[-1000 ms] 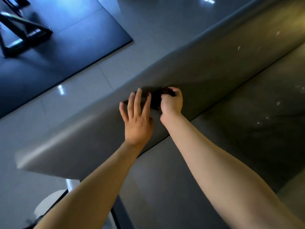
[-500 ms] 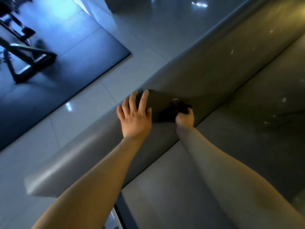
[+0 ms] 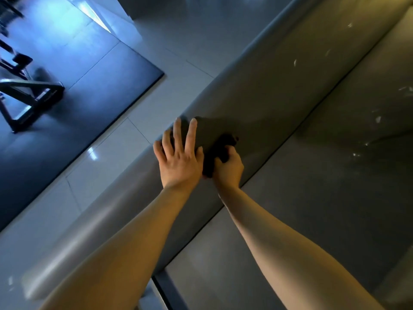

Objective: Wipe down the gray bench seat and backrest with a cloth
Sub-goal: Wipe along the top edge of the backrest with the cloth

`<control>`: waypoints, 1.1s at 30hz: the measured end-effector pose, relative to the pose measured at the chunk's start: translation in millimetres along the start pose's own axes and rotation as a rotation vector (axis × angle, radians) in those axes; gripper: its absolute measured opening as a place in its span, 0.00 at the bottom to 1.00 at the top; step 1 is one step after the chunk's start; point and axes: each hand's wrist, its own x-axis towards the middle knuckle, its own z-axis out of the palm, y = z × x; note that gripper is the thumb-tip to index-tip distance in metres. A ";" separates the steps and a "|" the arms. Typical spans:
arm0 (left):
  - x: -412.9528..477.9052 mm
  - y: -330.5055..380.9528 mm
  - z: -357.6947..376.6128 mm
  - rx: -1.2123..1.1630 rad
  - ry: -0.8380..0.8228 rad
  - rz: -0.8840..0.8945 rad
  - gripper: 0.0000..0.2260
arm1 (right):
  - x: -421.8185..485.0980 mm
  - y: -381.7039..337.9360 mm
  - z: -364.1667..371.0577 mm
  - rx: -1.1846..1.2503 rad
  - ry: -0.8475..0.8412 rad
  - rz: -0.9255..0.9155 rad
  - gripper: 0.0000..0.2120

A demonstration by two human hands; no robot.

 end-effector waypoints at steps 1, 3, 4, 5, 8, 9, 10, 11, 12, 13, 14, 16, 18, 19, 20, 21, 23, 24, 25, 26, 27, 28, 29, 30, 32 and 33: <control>0.4 -0.3 1.9 0.005 0.013 -0.004 0.34 | -0.7 4.5 -1.1 0.001 -0.019 0.041 0.16; 0.6 0.5 2.2 -0.002 0.004 -0.009 0.34 | 0.6 1.1 -9.5 -0.001 -0.085 0.145 0.13; 0.5 1.0 1.6 -0.007 -0.004 -0.009 0.34 | 4.7 -2.8 -14.5 -0.042 -0.114 0.172 0.12; 0.1 1.1 1.3 -0.011 -0.013 -0.011 0.34 | 9.4 -8.0 -19.4 -0.083 -0.121 0.170 0.12; -0.4 -0.4 0.4 -0.001 -0.015 -0.008 0.34 | 29.1 -34.6 -29.6 0.130 0.016 0.075 0.15; -0.9 -1.2 1.1 0.009 -0.008 -0.002 0.34 | 35.8 -43.8 -29.7 0.241 0.053 0.071 0.15; -0.9 -1.9 2.1 0.019 -0.003 0.003 0.34 | 40.2 -50.4 -27.0 0.299 0.072 0.079 0.14; -0.4 -2.8 3.5 0.027 -0.001 0.006 0.34 | 41.2 -53.5 -22.9 0.289 0.076 0.083 0.13; 0.2 -2.8 5.2 0.031 0.005 0.008 0.34 | 38.3 -51.9 -16.2 0.243 0.068 0.082 0.12; 0.0 -1.5 7.3 0.033 0.020 0.004 0.35 | 32.4 -46.6 -10.2 0.189 0.059 0.075 0.11; -0.3 1.1 9.4 0.032 0.044 -0.007 0.35 | 24.0 -39.5 -4.4 0.132 0.036 0.067 0.10; -1.0 6.1 11.4 0.014 0.078 -0.032 0.34 | 6.2 -21.2 2.5 0.048 -0.056 0.071 0.09; -1.6 7.5 12.0 -0.020 0.062 -0.026 0.33 | -1.5 -13.1 -1.7 -0.035 -0.154 0.089 0.08; -1.7 7.5 11.7 -0.030 0.051 -0.021 0.33 | 0.2 -16.9 -6.4 -0.059 -0.168 0.091 0.08; -1.8 6.8 10.6 -0.033 0.045 -0.021 0.33 | 5.2 -23.6 -10.7 -0.051 -0.151 0.082 0.09; -2.2 5.4 9.3 -0.030 0.040 -0.023 0.33 | 10.1 -33.3 -15.2 -0.010 -0.105 0.051 0.09; -2.4 3.7 9.5 -0.031 0.030 -0.013 0.33 | 23.1 -58.1 -21.7 0.122 0.040 -0.029 0.10; -3.4 3.9 10.2 -0.032 0.024 -0.010 0.34 | 30.1 -69.3 -23.4 0.197 0.096 -0.038 0.10; -4.2 3.8 11.0 -0.029 0.023 -0.007 0.34 | 33.7 -77.0 -22.2 0.263 0.123 -0.018 0.09; -3.7 3.5 11.7 -0.020 0.027 -0.001 0.35 | 35.6 -78.9 -18.4 0.294 0.135 0.011 0.10; -3.2 2.6 12.4 -0.007 0.037 0.005 0.36 | 32.0 -77.1 -13.5 0.269 0.134 0.046 0.11; -2.5 2.0 13.4 0.004 0.051 0.006 0.36 | 26.4 -70.5 -7.6 0.214 0.117 0.080 0.13; -1.5 1.6 14.3 0.010 0.059 0.002 0.36 | 17.8 -61.5 -0.7 0.156 0.090 0.116 0.15; -1.0 1.8 13.8 0.008 0.057 -0.003 0.36 | 9.1 -50.5 5.0 0.095 0.062 0.157 0.15; -0.9 2.3 12.0 -0.008 0.045 0.004 0.35 | -4.0 -31.8 10.0 0.017 -0.015 0.239 0.14; -1.5 2.7 10.6 -0.010 0.043 0.011 0.35 | -6.2 -28.7 8.9 0.011 -0.045 0.278 0.13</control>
